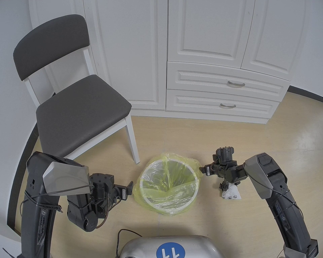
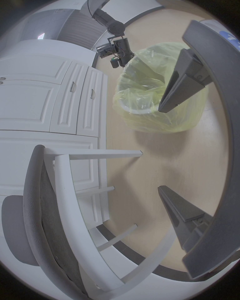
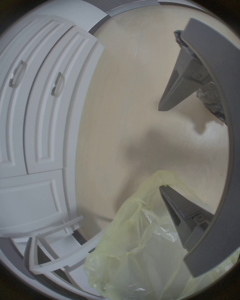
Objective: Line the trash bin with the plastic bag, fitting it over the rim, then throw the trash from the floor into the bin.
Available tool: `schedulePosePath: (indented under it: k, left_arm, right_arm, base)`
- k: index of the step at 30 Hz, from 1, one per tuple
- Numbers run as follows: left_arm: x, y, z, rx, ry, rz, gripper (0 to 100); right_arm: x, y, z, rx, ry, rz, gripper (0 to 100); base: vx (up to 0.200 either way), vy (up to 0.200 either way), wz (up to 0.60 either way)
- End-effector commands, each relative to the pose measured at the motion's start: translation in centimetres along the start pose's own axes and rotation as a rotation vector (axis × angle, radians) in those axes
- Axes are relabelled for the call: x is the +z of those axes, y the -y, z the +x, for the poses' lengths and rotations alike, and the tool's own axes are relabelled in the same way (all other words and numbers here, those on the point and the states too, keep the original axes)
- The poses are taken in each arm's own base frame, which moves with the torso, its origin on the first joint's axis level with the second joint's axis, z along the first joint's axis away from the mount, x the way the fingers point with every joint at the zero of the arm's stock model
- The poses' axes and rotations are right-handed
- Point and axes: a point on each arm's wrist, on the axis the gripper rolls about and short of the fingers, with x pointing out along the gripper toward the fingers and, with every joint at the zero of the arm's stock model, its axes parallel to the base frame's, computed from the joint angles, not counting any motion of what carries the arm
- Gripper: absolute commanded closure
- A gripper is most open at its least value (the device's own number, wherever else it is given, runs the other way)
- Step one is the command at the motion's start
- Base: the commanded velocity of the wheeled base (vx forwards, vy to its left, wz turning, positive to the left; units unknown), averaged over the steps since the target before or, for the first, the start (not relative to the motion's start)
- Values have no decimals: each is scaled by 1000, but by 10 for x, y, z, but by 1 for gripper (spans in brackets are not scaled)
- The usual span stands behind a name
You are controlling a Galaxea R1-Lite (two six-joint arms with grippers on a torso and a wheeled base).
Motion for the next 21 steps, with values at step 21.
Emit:
schedulePosePath:
  k: [21]
  left_arm:
    - [6,0,-13,-1,5,-20,0]
  right_arm:
    - [81,41,-38,-204,431,351,0]
  base:
    - [0,0,0]
